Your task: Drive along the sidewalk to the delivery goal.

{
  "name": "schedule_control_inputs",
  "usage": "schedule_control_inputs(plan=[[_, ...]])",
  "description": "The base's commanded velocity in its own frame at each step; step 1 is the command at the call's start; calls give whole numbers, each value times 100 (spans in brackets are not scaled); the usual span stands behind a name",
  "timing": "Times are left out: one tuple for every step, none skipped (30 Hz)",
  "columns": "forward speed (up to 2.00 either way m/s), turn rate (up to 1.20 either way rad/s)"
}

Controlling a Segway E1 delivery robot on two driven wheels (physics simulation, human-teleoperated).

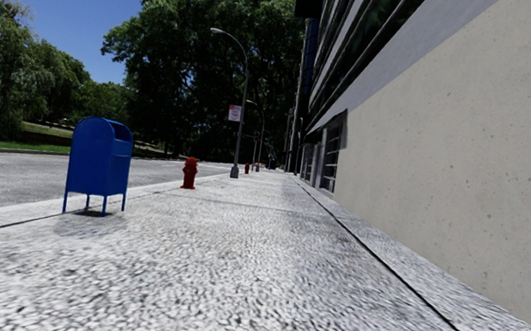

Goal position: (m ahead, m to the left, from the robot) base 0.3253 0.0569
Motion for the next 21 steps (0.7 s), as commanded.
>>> schedule_control_inputs(plan=[[0, 0], [0, 0], [0, 0], [0, 0], [0, 0], [0, 0], [0, 0], [0, 0], [0, 0], [0, 0], [0, 0], [0, 0], [0, 0], [0, 0], [0, 0], [0, 0], [0, 0], [0, 0], [0, 0], [0, 0], [0, 0]])
